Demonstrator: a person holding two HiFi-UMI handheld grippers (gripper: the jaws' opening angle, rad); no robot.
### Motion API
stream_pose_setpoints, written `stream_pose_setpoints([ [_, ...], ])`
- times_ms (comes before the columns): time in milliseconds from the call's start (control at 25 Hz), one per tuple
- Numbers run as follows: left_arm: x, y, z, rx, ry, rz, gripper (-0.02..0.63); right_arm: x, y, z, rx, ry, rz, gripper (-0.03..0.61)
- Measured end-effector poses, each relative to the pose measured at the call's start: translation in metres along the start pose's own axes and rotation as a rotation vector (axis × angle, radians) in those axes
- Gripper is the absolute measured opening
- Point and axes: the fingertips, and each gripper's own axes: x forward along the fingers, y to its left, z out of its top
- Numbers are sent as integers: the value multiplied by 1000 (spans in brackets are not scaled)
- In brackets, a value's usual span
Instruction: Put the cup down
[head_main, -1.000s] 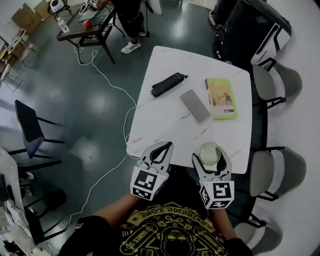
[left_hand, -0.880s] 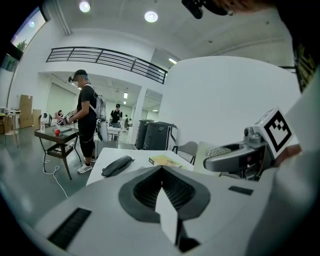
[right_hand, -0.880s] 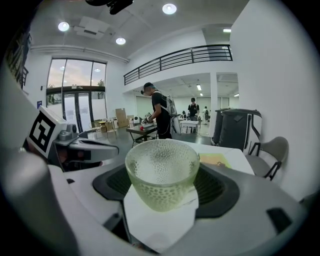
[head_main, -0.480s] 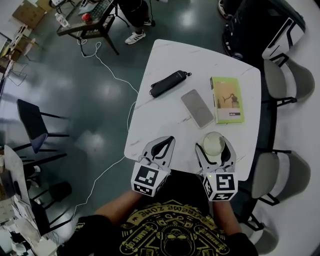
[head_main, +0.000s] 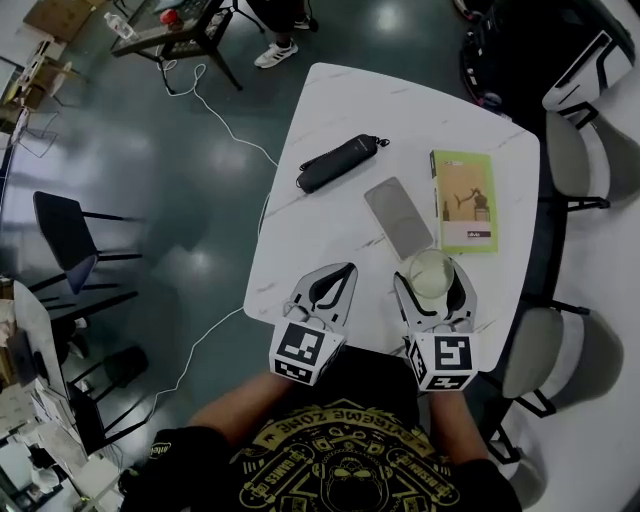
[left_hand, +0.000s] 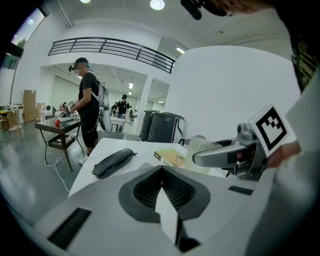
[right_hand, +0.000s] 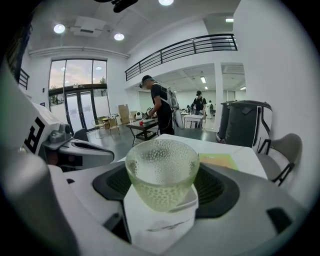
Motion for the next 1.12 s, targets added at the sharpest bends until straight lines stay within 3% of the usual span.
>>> stream_pose_setpoints([
  [1120,74,19,-36,-21,116,39,8,89,-38,-34,-18,42,38,380],
])
